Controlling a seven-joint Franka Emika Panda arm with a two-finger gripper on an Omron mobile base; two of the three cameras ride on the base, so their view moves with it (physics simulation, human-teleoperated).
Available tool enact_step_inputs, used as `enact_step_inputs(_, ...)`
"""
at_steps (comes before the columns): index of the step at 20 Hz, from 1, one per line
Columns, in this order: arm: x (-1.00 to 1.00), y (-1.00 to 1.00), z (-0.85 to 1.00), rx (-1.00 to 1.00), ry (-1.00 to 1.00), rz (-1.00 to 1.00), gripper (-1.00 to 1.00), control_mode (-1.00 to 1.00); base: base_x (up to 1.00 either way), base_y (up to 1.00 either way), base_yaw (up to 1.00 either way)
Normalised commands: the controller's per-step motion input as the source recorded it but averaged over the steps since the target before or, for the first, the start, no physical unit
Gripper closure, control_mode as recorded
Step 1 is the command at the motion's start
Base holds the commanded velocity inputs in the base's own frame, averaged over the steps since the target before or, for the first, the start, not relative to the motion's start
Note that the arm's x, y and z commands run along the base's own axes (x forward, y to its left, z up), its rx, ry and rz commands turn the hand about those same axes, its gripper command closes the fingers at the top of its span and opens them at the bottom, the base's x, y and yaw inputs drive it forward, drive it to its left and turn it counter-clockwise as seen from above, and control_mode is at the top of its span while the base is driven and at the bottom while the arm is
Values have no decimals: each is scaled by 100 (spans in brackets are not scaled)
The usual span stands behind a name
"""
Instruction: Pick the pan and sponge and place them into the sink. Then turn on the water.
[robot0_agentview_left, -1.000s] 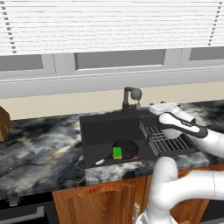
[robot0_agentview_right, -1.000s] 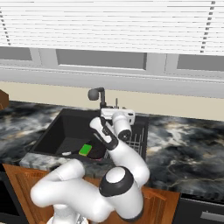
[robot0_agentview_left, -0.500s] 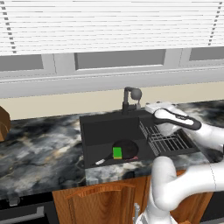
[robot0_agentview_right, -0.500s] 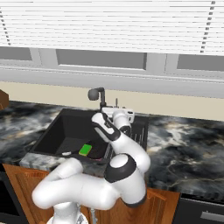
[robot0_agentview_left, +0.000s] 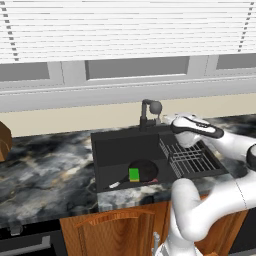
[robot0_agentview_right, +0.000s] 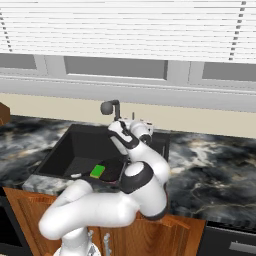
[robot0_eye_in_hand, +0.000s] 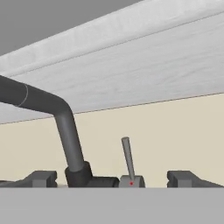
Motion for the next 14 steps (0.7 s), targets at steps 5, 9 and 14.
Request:
enact_step_inputs(5,28,-3,-15,2,6,4,-100,-100,0,0,0)
enact_step_inputs(9,25,0,-19,0,3,5,-100,-100,0,0,0)
enact_step_inputs(14,21,0,-17,0,1,5,-100,-100,0,0,0)
